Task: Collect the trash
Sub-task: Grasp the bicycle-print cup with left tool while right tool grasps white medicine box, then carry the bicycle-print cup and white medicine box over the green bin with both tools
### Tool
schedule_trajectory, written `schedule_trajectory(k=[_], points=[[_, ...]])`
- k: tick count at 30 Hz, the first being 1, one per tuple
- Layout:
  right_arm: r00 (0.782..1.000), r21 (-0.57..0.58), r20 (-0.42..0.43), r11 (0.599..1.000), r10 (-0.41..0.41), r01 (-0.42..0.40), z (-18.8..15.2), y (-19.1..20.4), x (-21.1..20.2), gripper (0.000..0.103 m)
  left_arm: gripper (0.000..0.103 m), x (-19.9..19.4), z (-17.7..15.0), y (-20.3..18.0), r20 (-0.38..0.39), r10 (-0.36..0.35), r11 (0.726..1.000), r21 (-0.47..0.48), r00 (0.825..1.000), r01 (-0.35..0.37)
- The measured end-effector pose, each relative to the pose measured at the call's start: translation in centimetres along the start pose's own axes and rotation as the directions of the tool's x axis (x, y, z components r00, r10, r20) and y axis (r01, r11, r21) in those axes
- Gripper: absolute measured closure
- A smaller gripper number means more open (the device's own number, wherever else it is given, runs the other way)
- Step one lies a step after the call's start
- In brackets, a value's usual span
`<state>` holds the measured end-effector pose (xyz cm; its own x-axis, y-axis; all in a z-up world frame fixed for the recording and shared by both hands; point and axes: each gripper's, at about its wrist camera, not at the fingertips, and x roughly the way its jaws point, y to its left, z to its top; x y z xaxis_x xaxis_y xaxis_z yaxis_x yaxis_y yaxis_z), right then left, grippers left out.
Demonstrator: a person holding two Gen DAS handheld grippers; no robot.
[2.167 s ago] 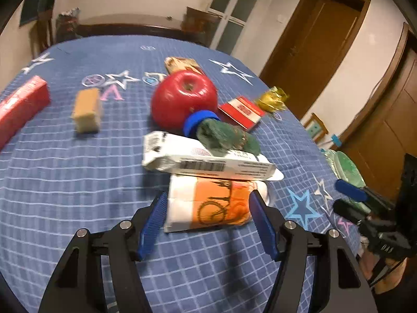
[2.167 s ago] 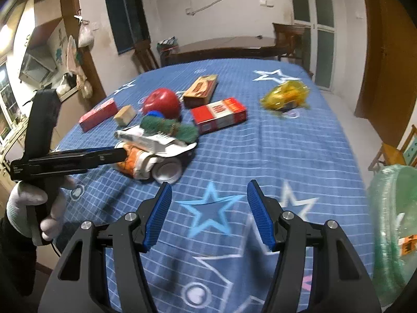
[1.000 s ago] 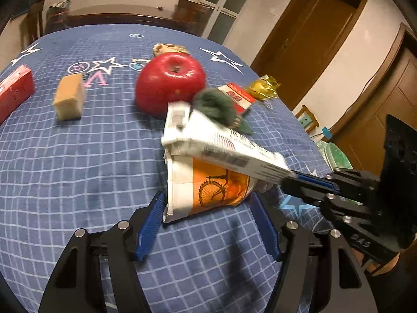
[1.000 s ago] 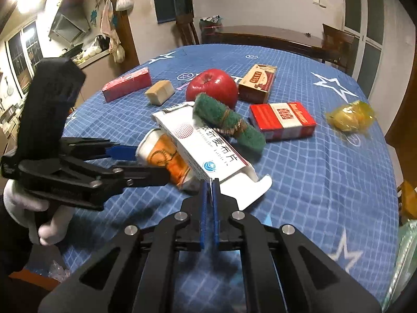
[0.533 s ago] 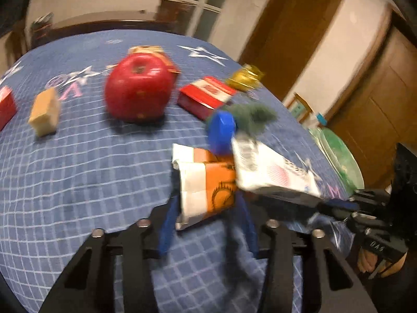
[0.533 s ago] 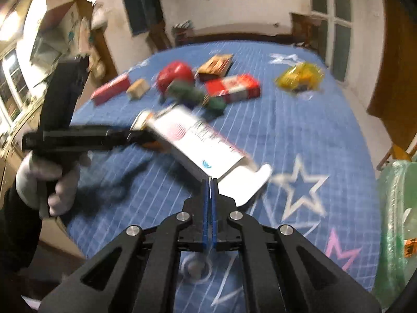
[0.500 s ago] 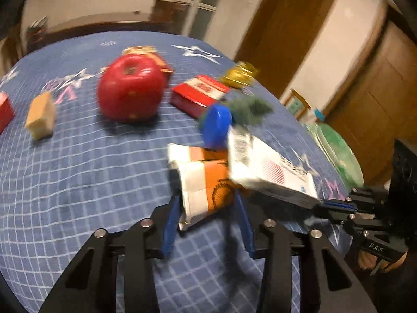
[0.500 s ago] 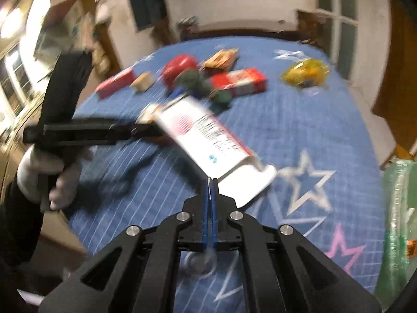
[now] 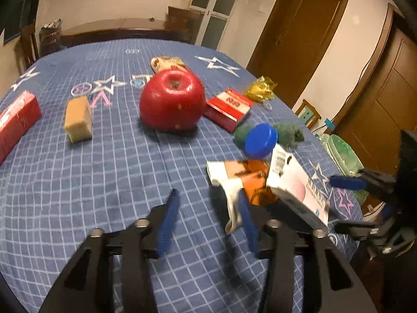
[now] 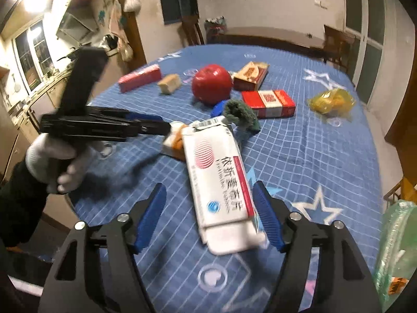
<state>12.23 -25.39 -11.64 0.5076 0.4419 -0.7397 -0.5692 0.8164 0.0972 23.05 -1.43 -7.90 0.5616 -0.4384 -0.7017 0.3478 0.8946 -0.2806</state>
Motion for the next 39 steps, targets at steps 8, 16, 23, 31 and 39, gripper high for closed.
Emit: schedule_trajectory(k=[8, 16, 23, 31, 39], points=[[0.999, 0.106, -0.006, 0.994, -0.034, 0.035, -0.8, -1.9, 0.9, 0.051, 0.023, 0.3, 1.8, -2.6, -0.002, -0.087, 0.967, 0.240, 0.996, 0.085], [0.999, 0.237, 0.047, 0.971, 0.006, -0.016, -3.0, -4.0, -1.2, 0.051, 0.023, 4.7, 2.2, -6.2, -0.148, -0.056, 0.813, 0.568, 0.987, 0.131], [0.998, 0.263, 0.064, 0.964, 0.023, -0.039, -3.7, -3.9, -1.7, 0.051, 0.023, 8.6, 1.8, -6.2, -0.247, -0.017, 0.765, 0.621, 0.969, 0.172], [0.995, 0.287, 0.099, 0.957, 0.015, -0.043, -3.8, -3.7, -2.0, 0.051, 0.030, 7.4, -0.2, -7.0, -0.199, -0.004, 0.793, 0.597, 0.980, 0.124], [0.990, 0.280, 0.139, 0.960, -0.016, -0.023, -3.8, -2.5, -2.6, 0.051, 0.048, 3.7, -1.2, -6.0, -0.099, -0.016, 0.868, 0.493, 0.995, 0.063]])
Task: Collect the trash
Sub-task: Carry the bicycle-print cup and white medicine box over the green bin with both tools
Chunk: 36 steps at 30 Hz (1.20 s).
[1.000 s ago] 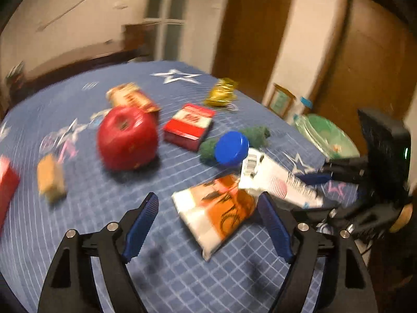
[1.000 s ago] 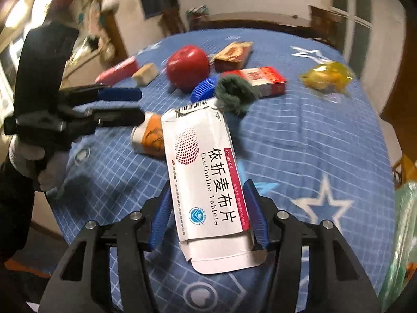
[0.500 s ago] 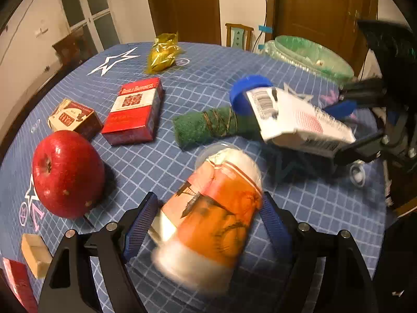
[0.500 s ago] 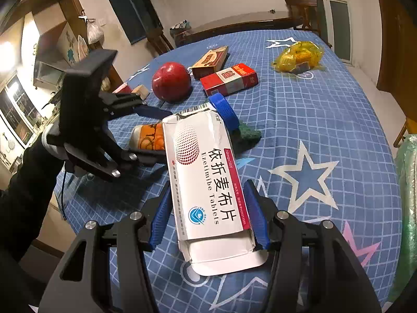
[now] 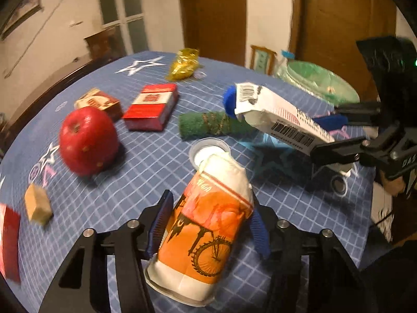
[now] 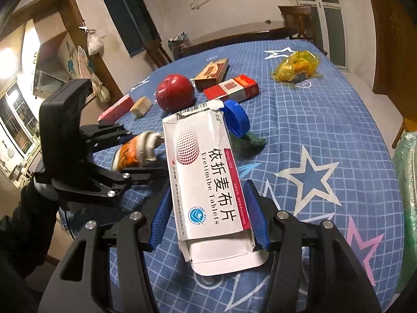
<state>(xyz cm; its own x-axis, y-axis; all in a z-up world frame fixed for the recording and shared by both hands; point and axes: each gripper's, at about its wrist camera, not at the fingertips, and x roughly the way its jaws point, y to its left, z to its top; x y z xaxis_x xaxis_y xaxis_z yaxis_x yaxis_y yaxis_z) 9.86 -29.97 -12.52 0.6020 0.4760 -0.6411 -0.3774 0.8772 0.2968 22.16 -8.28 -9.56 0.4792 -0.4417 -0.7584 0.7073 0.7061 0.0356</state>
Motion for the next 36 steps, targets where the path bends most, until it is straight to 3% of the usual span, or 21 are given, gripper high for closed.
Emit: schedule_trajectory(k=[7, 14, 17, 26, 32, 36], points=[[0.999, -0.042, 0.025, 0.998, -0.037, 0.038, 0.1, 1.6, 0.0, 0.051, 0.050, -2.0, -0.8, 0.7, 0.044, 0.073, 0.990, -0.123, 0.996, -0.067], [0.989, -0.059, 0.099, 0.992, -0.109, 0.115, 0.3, 2.4, -0.8, 0.051, 0.050, -3.9, -1.5, 0.9, 0.091, 0.179, 0.942, -0.303, 0.980, -0.144], [0.976, -0.069, 0.160, 0.984, -0.149, 0.161, 0.9, 2.9, -1.4, 0.051, 0.050, -5.0, -1.1, 0.4, 0.133, 0.193, 0.918, -0.374, 0.972, -0.131], [0.920, -0.068, 0.298, 0.955, -0.255, 0.287, 2.2, 3.3, -3.2, 0.051, 0.050, -7.3, 1.3, -2.3, 0.226, 0.298, 0.876, -0.450, 0.927, -0.172], [0.895, -0.059, 0.342, 0.945, -0.285, 0.323, 2.6, 2.7, -4.5, 0.051, 0.050, -8.1, 3.4, -4.0, 0.275, 0.321, 0.875, -0.452, 0.906, -0.172], [0.880, -0.043, 0.364, 0.939, -0.304, 0.343, 2.9, 2.1, -5.5, 0.051, 0.050, -8.0, 4.7, -4.8, 0.292, 0.312, 0.881, -0.446, 0.904, -0.160]])
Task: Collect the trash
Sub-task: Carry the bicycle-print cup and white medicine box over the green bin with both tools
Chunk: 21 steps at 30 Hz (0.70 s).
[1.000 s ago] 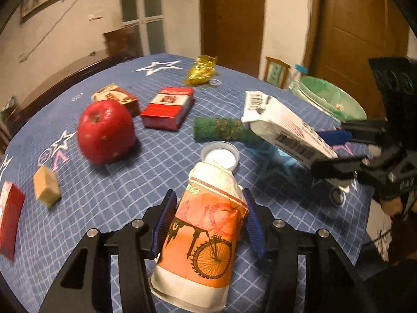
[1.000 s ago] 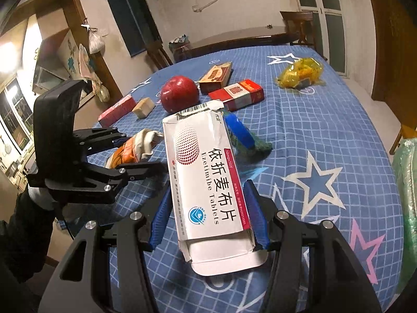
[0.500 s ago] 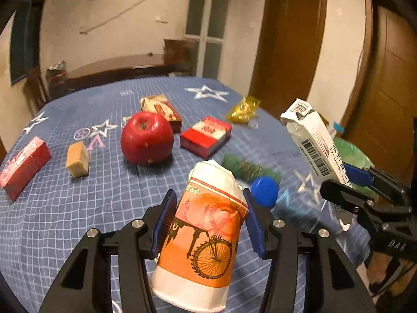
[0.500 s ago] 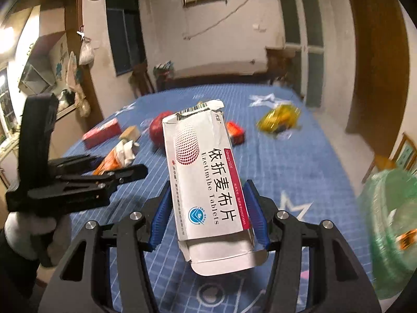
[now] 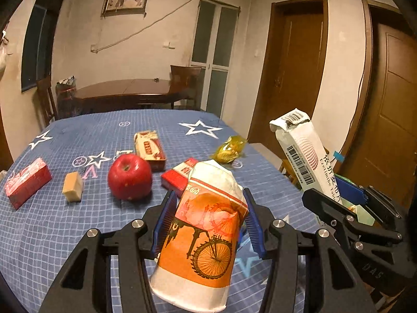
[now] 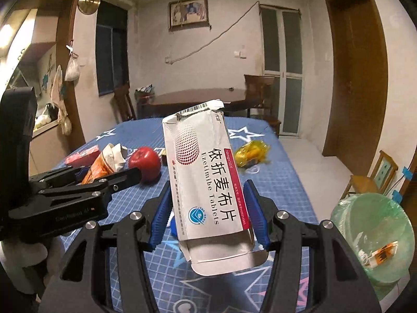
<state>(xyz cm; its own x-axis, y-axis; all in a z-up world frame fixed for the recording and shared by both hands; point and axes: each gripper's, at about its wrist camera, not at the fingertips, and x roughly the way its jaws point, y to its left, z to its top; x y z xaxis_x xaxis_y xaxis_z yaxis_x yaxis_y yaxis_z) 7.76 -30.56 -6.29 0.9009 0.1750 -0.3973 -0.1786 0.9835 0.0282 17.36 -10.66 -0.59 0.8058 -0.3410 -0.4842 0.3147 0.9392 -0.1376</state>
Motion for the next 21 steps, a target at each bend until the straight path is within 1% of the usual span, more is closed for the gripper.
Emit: schedule_trajectory(k=[10, 16, 21], points=[[0.998, 0.007, 0.022, 0.998, -0.061, 0.061, 0.6, -2.8, -1.6, 0.051, 0.050, 1.0, 1.6, -2.7, 0.017, -0.041, 0.999, 0.012, 0.999, 0.041], [0.994, 0.021, 0.023, 0.994, -0.107, 0.106, 1.2, -4.9, -2.6, 0.051, 0.050, 2.1, 2.5, -5.5, 0.023, -0.083, 0.996, 0.038, 0.996, 0.082], [0.988, 0.035, 0.024, 0.987, -0.155, 0.154, 1.5, -7.4, -3.7, 0.051, 0.050, 3.3, 3.3, -8.3, 0.019, -0.122, 0.990, 0.067, 0.992, 0.121]])
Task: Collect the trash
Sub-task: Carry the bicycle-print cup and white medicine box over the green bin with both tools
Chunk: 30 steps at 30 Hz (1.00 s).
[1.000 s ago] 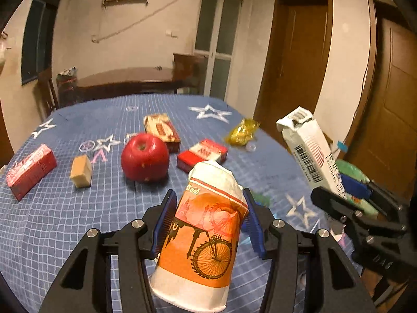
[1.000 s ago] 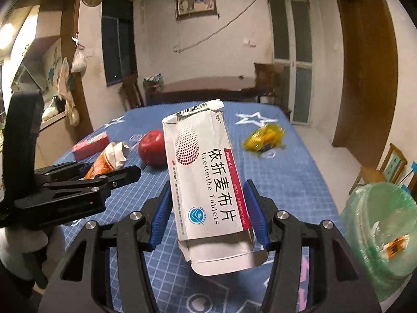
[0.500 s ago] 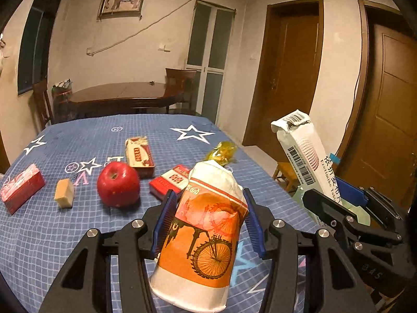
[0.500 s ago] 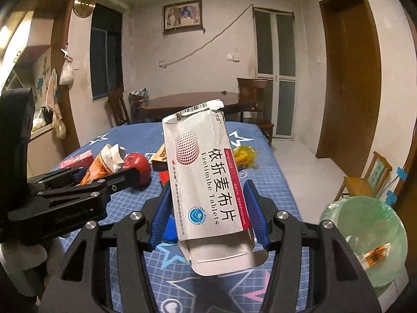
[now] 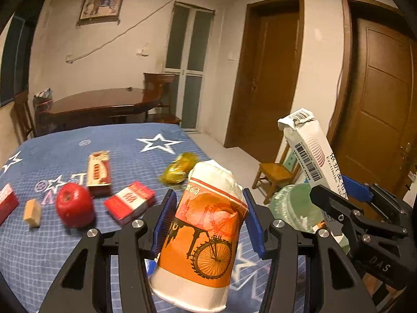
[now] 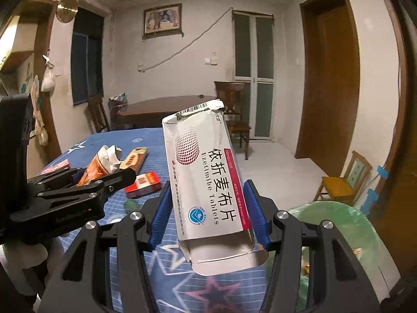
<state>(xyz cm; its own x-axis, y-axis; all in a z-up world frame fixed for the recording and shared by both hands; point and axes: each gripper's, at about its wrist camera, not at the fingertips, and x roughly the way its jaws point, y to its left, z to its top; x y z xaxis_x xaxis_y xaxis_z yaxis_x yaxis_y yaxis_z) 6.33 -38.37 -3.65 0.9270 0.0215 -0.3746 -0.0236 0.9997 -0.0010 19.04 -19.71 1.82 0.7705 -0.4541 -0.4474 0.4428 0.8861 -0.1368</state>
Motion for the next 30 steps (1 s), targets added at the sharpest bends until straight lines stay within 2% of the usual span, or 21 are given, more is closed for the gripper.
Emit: schedule_trajectory(k=[9, 14, 22, 30], points=[[0.995, 0.040, -0.017, 0.994, -0.098, 0.099, 0.6, -5.6, -1.2, 0.051, 0.050, 3.6, 1.6, -6.6, -0.017, -0.101, 0.993, 0.064, 0.995, 0.101], [0.988, 0.070, -0.063, 0.986, -0.144, 0.149, 0.4, -9.4, -1.2, 0.051, 0.050, 6.1, 2.5, -10.7, -0.052, -0.163, 0.981, 0.099, 0.985, 0.167], [0.970, 0.136, -0.174, 0.971, -0.171, 0.196, -1.1, -14.8, -0.5, 0.051, 0.050, 10.9, 2.3, -16.9, -0.142, -0.244, 0.954, 0.143, 0.959, 0.263], [0.932, 0.198, -0.330, 0.954, -0.150, 0.224, -3.8, -19.9, 2.4, 0.051, 0.050, 17.5, 0.4, -21.5, -0.268, -0.270, 0.935, 0.156, 0.925, 0.319]])
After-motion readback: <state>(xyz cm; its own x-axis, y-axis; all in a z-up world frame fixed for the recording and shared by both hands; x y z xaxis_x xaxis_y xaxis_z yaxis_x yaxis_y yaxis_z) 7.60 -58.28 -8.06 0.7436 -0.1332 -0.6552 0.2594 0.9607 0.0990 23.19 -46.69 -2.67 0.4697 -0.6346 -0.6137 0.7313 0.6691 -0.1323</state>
